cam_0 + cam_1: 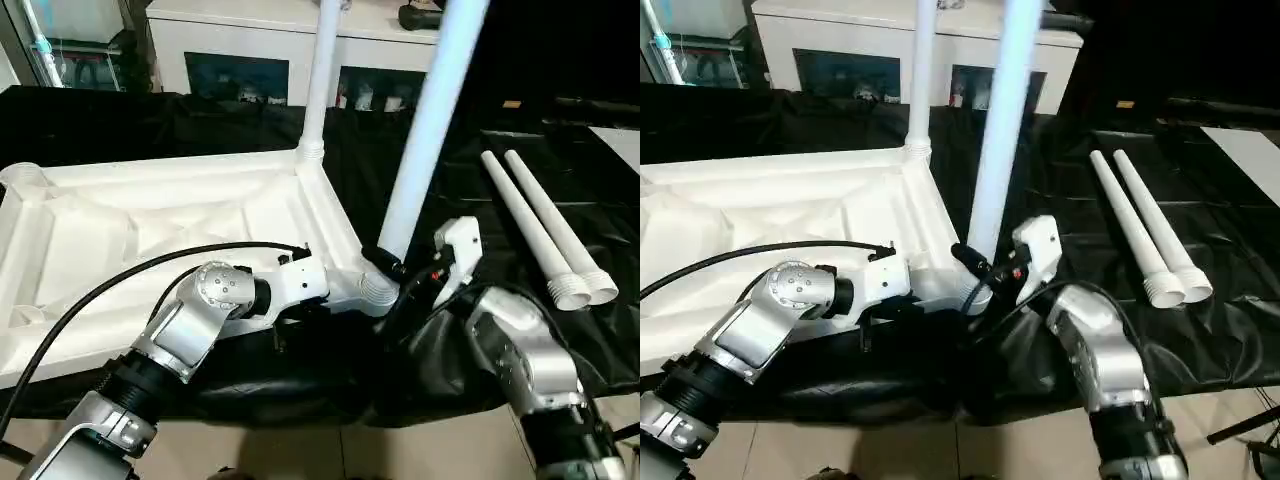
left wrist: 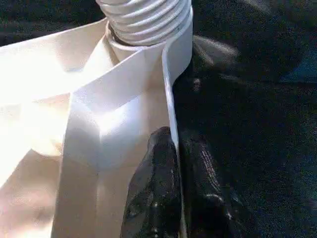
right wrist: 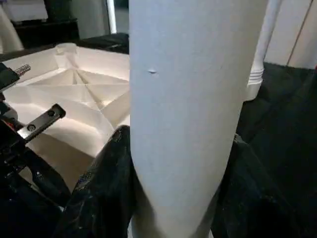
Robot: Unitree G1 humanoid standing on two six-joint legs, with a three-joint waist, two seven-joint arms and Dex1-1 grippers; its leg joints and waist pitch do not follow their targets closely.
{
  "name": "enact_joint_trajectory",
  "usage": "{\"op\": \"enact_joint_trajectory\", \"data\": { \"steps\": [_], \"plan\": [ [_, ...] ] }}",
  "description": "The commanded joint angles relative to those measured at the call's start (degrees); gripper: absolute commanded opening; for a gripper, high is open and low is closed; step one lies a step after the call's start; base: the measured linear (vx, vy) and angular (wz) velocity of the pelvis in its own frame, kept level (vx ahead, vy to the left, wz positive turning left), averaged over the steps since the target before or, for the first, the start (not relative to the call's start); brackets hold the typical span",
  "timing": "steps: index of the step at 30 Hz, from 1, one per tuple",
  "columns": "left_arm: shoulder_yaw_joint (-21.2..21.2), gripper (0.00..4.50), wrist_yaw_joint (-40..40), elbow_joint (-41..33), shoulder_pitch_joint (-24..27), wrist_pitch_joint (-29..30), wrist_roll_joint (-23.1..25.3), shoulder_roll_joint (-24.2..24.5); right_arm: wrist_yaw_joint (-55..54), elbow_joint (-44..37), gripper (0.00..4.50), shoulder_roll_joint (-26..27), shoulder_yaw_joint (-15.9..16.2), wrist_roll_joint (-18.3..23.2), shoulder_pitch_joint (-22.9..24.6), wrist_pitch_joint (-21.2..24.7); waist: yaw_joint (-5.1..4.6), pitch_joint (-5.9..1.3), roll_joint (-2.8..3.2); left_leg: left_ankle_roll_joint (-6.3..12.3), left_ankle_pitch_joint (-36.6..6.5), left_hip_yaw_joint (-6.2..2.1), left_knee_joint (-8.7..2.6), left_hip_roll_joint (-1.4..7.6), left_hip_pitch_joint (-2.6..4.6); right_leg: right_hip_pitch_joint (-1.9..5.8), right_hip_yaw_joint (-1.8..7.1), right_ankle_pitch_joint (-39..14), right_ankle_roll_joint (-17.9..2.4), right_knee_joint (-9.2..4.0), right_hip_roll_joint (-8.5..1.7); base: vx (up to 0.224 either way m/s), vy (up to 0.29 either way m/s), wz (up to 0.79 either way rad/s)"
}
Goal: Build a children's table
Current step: Insert table leg to table base
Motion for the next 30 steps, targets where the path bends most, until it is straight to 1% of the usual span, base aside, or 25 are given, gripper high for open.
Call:
{"op": "enact_joint_trajectory", "data": {
  "steps": [1, 2, 3, 4, 6, 8, 11, 12, 13, 14, 16, 18, 20, 22, 23, 24, 25, 26, 27, 28, 29, 30],
  "plan": [
    [0.14, 0.0, 0.77, 0.49, -1.57, -2.07, 0.2, -0.48, 1.88, 6.56, 1.84, -0.68, 2.86, -1.42, 1.9, 8.1, -0.74, -1.96, 0.41, -3.94, -34.42, -3.08, -5.53, 3.71, 2.1, -0.62, 2.11, -35.71, -5.66, -5.8, -3.52, 0.0, 0.0, 0.0],
    [0.14, 0.0, 0.77, 0.49, -1.57, -2.07, 0.2, -0.48, 1.88, 6.56, 1.84, -0.68, 2.86, -1.42, 1.9, 8.1, -0.72, -1.99, 0.4, -3.97, -34.29, -3.06, -5.52, 3.74, 2.12, -0.65, 2.12, -35.6, -5.72, -5.79, -3.56, 0.0, 0.0, 0.0],
    [0.14, 0.0, 0.81, 0.58, -1.62, -2.09, 0.21, -0.49, 1.66, 6.98, 1.84, -0.73, 2.32, -0.65, 1.35, 9.29, -0.66, -1.99, 0.46, -4.05, -34.04, -3.04, -5.55, 3.77, 2.11, -0.69, 2.16, -35.12, -5.83, -5.75, -3.56, 0.0, 0.0, 0.0],
    [0.14, 0.0, 0.87, 0.63, -1.65, -2.11, 0.21, -0.5, 1.54, 7.3, 1.84, -0.77, 1.94, -0.12, 1.05, 9.94, -0.64, -2.0, 0.4, -4.09, -33.92, -3.01, -5.56, 3.78, 2.12, -0.69, 2.19, -34.71, -5.93, -5.71, -3.56, 0.0, 0.0, 0.0],
    [0.26, 0.0, 1.05, 0.68, -1.77, -2.06, 0.18, -0.51, 1.43, 8.29, 1.84, -0.9, 0.86, 0.8, 0.72, 10.01, -0.61, -1.98, 0.51, -4.16, -34.05, -2.99, -5.62, 3.82, 2.13, -0.73, 2.2, -33.69, -6.33, -5.63, -3.49, 0.0, 0.0, 0.0],
    [0.28, 0.0, 1.14, 0.75, -1.81, -2.04, 0.19, -0.53, 1.51, 8.29, 1.84, -1.03, 0.73, 0.63, 1.01, 9.2, -0.59, -1.95, 0.36, -4.25, -34.62, -2.95, -5.56, 3.77, 2.19, -0.83, 2.15, -34.63, -6.05, -5.74, -3.51, 0.0, 0.0, 0.0],
    [0.29, 0.0, 1.21, 0.8, -1.83, -2.06, 0.21, -0.53, 1.69, 7.8, 1.84, -1.04, 0.55, 0.44, 1.56, 8.31, -0.49, -1.9, 0.37, -4.19, -34.44, -3.01, -5.58, 3.79, 2.19, -0.88, 2.21, -35.85, -5.57, -5.88, -3.67, 0.0, 0.0, 0.0],
    [0.32, 0.0, 1.3, 0.78, -1.81, -1.99, 0.23, -0.54, 1.82, 7.47, 1.84, -1.08, 0.78, -0.01, 2.02, 7.17, -0.5, -1.88, 0.39, -4.23, -34.56, -3.05, -5.6, 3.8, 2.2, -0.89, 2.18, -35.97, -5.53, -5.87, -3.65, 0.0, 0.0, 0.0],
    [0.36, 0.0, 1.42, 0.75, -1.82, -1.9, 0.27, -0.54, 2.03, 7.0, 1.84, -1.33, 1.57, -1.22, 2.83, 4.71, -0.41, -1.86, 0.42, -4.29, -34.88, -3.02, -5.59, 3.84, 2.24, -0.98, 2.21, -36.2, -5.32, -5.98, -3.7, 0.0, 0.0, 0.0],
    [0.37, 0.0, 1.46, 0.74, -1.84, -1.89, 0.3, -0.54, 2.12, 6.85, 1.84, -1.49, 2.02, -1.83, 3.16, 3.55, -0.44, -1.82, 0.33, -4.25, -34.99, -3.04, -5.64, 3.82, 2.16, -0.96, 2.19, -36.34, -5.1, -5.98, -3.67, 0.0, 0.0, 0.0],
    [0.37, 0.0, 1.52, 0.73, -1.87, -1.87, 0.34, -0.56, 1.89, 6.41, 1.84, -0.92, 1.63, -1.45, 3.94, 2.37, -0.5, -1.76, 0.31, -4.2, -35.42, -3.16, -5.72, 3.82, 2.13, -0.94, 2.15, -37.3, -4.79, -6.06, -3.7, 0.0, 0.0, 0.0],
    [0.39, 0.0, 1.52, 0.71, -1.87, -1.83, 0.34, -0.58, 1.67, 6.23, 1.84, -0.44, 1.09, -0.86, 4.31, 2.35, -0.59, -1.62, 0.3, -4.17, -36.54, -3.27, -5.67, 3.77, 2.3, -1.17, 2.08, -39.27, -4.35, -6.34, -3.73, 0.0, 0.0, 0.0],
    [0.42, 0.0, 1.6, 0.73, -1.9, -1.82, 0.35, -0.62, 1.2, 6.23, 1.84, 0.1, 0.51, -0.49, 4.89, 2.34, -0.62, -1.63, 0.26, -4.14, -36.71, -3.35, -5.7, 3.75, 2.31, -1.15, 2.06, -40.0, -4.05, -6.47, -3.78, 0.0, 0.0, 0.0],
    [0.43, 0.0, 1.63, 0.72, -1.91, -1.78, 0.34, -0.65, 0.52, 6.79, 1.84, 0.43, 0.01, -0.33, 5.33, 2.68, -0.61, -1.76, 0.26, -4.0, -35.82, -3.34, -5.86, 3.78, 2.2, -0.95, 2.07, -39.14, -4.18, -6.48, -3.81, 0.0, 0.0, 0.0],
    [0.42, 0.0, 1.67, 0.72, -1.92, -1.76, 0.35, -0.66, -0.67, 8.14, 1.84, 0.46, -0.38, -0.92, 5.34, 1.7, -0.54, -1.8, 0.37, -3.99, -35.42, -3.27, -5.96, 3.83, 2.33, -0.97, 2.1, -38.07, -4.49, -6.46, -3.75, 0.0, 0.0, 0.0],
    [0.42, 0.0, 1.67, 0.72, -1.92, -1.76, 0.35, -0.66, -0.84, 8.32, 1.84, 0.47, -0.45, -0.98, 5.32, 1.58, -0.55, -1.85, 0.35, -4.01, -35.02, -3.25, -6.04, 3.87, 2.26, -0.86, 2.11, -37.24, -4.67, -6.42, -3.74, 0.0, 0.0, 0.0],
    [0.4, 0.0, 1.62, 0.69, -1.92, -1.74, 0.34, -0.63, -1.33, 8.82, 1.84, 0.6, -1.12, -0.54, 5.1, 1.4, -0.57, -1.87, 0.37, -4.06, -34.83, -3.16, -6.12, 3.88, 2.26, -0.9, 2.14, -35.98, -5.04, -6.35, -3.67, 0.0, 0.0, 0.0],
    [0.37, 0.0, 1.56, 0.68, -1.92, -1.73, 0.33, -0.61, -1.56, 8.78, 1.84, 0.77, -1.77, 0.2, 4.88, 1.87, -0.58, -1.81, 0.38, -4.1, -34.96, -3.18, -6.17, 3.88, 2.22, -0.89, 2.14, -35.74, -5.17, -6.34, -3.65, 0.0, 0.0, 0.0],
    [0.34, 0.0, 1.31, 0.59, -1.91, -1.73, 0.28, -0.5, -2.23, 7.8, 1.84, 1.36, -4.92, 4.16, 3.47, 4.74, -0.65, -1.64, 0.58, -4.19, -35.94, -3.23, -6.34, 3.83, 2.23, -0.9, 2.22, -35.58, -5.29, -6.42, -3.53, 0.0, 0.0, 0.0],
    [0.33, 0.0, 1.28, 0.58, -1.91, -1.73, 0.27, -0.48, -2.29, 7.61, 1.84, 1.43, -5.33, 4.69, 3.28, 5.14, -0.66, -1.73, 0.57, -4.23, -36.07, -3.31, -6.3, 3.85, 2.23, -0.86, 2.2, -35.41, -5.46, -6.29, -3.56, 0.0, 0.0, 0.0],
    [0.23, 0.0, 0.86, 0.48, -1.91, -1.85, 0.24, -0.24, -2.39, 5.67, 1.84, 1.71, -9.28, 10.54, 1.17, 9.85, -0.62, -1.79, 0.53, -4.15, -35.89, -3.27, -6.27, 3.83, 2.31, -0.83, 2.21, -35.05, -5.62, -6.29, -3.58, 0.0, 0.0, 0.0],
    [0.18, 0.0, 0.67, 0.44, -1.91, -1.91, 0.24, -0.13, -2.05, 4.49, 1.84, 1.46, -11.4, 14.16, -0.15, 12.98, -0.61, -1.77, 0.46, -3.77, -35.13, -3.31, -6.25, 3.8, 2.22, -0.6, 2.28, -34.5, -5.94, -6.21, -3.59, 0.0, 0.0, 0.0]
  ]
}}
